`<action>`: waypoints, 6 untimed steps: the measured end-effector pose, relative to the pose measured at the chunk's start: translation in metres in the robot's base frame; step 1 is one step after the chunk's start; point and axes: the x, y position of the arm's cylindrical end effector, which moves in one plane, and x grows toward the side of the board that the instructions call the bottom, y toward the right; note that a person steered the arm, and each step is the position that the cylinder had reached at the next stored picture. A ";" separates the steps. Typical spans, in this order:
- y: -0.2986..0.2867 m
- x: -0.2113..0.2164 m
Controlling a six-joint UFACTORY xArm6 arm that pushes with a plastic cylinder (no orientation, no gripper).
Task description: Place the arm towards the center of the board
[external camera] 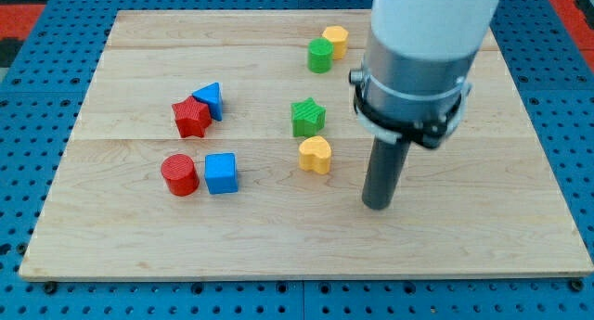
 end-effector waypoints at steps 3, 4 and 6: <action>-0.054 0.004; -0.057 -0.038; -0.057 -0.097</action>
